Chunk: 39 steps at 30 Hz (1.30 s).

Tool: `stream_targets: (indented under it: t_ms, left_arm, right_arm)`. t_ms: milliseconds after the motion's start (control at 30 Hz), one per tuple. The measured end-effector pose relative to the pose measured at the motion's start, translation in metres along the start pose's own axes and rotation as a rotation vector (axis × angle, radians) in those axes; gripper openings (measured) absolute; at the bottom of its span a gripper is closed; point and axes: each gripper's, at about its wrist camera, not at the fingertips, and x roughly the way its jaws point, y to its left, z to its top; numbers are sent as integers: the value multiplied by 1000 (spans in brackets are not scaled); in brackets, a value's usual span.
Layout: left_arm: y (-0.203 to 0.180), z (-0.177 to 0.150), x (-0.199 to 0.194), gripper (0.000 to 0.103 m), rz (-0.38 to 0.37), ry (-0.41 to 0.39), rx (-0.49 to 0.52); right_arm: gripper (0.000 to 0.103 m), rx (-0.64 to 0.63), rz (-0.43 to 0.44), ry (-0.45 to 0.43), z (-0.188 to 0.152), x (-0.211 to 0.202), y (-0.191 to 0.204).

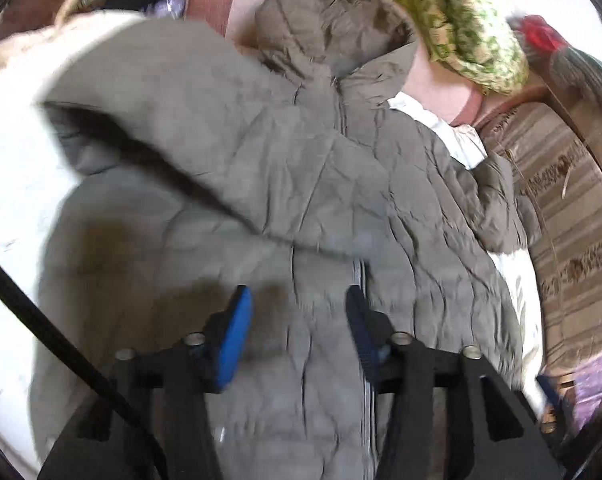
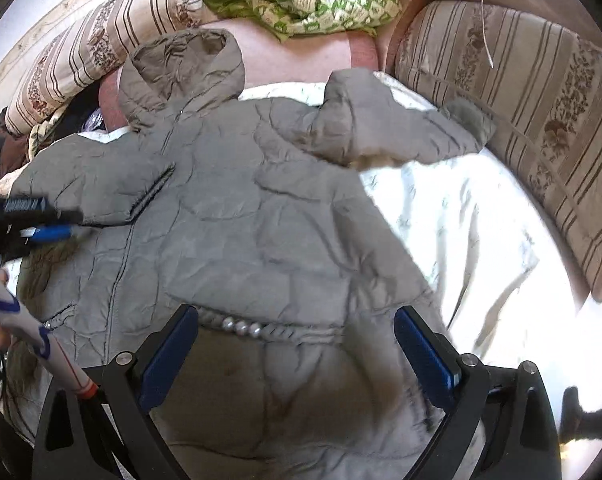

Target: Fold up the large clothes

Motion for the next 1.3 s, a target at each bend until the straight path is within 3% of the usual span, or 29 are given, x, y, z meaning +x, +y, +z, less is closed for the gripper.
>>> stream_targets:
  t_ms: [67, 167, 333, 567, 600, 633, 667, 700, 733, 767, 867, 933, 1067, 1133, 1167, 1233, 1267, 1300]
  left_arm:
    - [-3, -22, -33, 67, 74, -71, 16]
    - [5, -51, -74, 71, 179, -159, -27]
    - [21, -85, -91, 71, 199, -158, -70]
    - [25, -93, -92, 71, 256, -202, -52]
    - [27, -93, -93, 71, 259, -207, -50]
    - [27, -94, -94, 71, 263, -211, -50]
    - [31, -93, -96, 71, 276, -217, -45]
    - [32, -92, -97, 71, 287, -222, -40]
    - [35, -89, -99, 71, 310, -234, -30]
    - [42, -86, -102, 71, 345, -256, -25]
    - [76, -76, -105, 71, 431, -269, -81]
    - [97, -73, -101, 71, 428, -250, -126]
    - [132, -77, -75, 71, 408, -177, -152]
    - [136, -82, -60, 71, 384, -118, -140]
    - [136, -86, -52, 71, 359, -80, -139]
    - [134, -95, -43, 58, 316, -29, -158]
    - [130, -101, -42, 58, 333, -32, -161]
    - [126, -103, -43, 58, 350, -40, -147]
  right_arm:
    - [100, -20, 14, -17, 7, 0, 3]
    - [100, -38, 79, -25, 23, 7, 15]
    - [100, -48, 283, 20, 65, 50, 56]
    - [94, -5, 374, 172, 100, 144, 124]
    - [89, -7, 374, 189, 102, 153, 133]
    - [66, -11, 370, 201, 104, 158, 139]
    - [34, -17, 365, 217, 106, 162, 145]
    - [33, -19, 386, 245, 111, 165, 149]
    - [20, -21, 388, 256, 117, 162, 150]
    - [17, -30, 385, 245, 122, 158, 147]
    - [15, -97, 276, 154, 145, 138, 130]
    - [14, -114, 183, 116, 157, 134, 112]
    - [14, -82, 23, 113, 176, 153, 66]
    - [15, -48, -14, 157, 180, 175, 47]
    - [18, -27, -10, 185, 180, 185, 41]
    - [28, 17, -11, 202, 178, 195, 34]
    - [37, 50, -5, 193, 174, 194, 29]
    - [41, 69, 1, 191, 172, 191, 26]
